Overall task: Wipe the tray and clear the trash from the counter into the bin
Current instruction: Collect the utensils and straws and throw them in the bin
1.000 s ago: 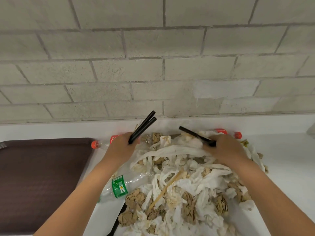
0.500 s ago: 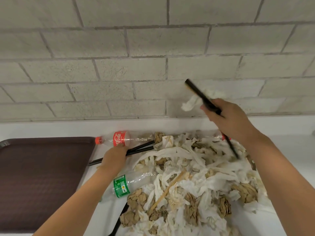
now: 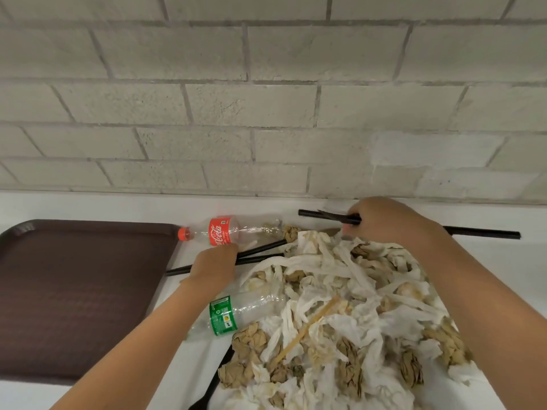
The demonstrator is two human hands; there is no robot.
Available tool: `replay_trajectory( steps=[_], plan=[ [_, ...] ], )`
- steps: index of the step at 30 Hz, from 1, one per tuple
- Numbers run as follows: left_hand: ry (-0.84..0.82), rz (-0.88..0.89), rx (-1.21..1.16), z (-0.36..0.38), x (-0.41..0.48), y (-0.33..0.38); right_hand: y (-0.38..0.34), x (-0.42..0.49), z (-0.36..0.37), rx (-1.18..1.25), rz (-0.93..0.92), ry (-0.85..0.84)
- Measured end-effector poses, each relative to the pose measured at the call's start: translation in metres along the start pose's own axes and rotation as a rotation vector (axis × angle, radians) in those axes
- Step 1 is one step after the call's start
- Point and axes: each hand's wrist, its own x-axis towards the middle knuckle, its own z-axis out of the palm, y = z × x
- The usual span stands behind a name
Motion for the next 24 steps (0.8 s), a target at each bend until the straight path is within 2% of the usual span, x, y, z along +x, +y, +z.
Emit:
replay_trajectory(
  steps=[2, 4, 8, 13, 16, 20, 22, 24],
  plan=[
    [0.022, 0.021, 0.025, -0.008, -0.006, -0.006, -0.004, 0.015, 0.011, 0.034, 0.009, 0.079],
    [0.055, 0.037, 0.025, -0.019, -0.013, -0.012, -0.008, 0.035, 0.026, -0.038, 0.012, 0.131],
    [0.069, -0.018, -0.06, -0.046, -0.032, -0.029, -0.011, 0.062, 0.058, -0.176, 0.064, 0.051],
    [0.1, -0.034, -0.241, -0.066, -0.067, -0.035, 0.001, 0.066, 0.081, -0.201, 0.015, 0.132],
    [0.078, -0.028, -0.351, -0.068, -0.089, -0.021, 0.0, 0.066, 0.078, -0.188, 0.008, 0.078],
    [-0.001, 0.097, -0.489, -0.055, -0.114, 0.024, 0.004, 0.062, 0.073, -0.157, -0.016, 0.085],
    [-0.068, 0.182, -0.525, -0.045, -0.124, 0.053, 0.008, 0.057, 0.067, -0.084, -0.041, 0.167],
    [-0.106, 0.202, -0.514, -0.031, -0.128, 0.076, 0.01, 0.048, 0.056, 0.111, -0.049, 0.299]
  ],
)
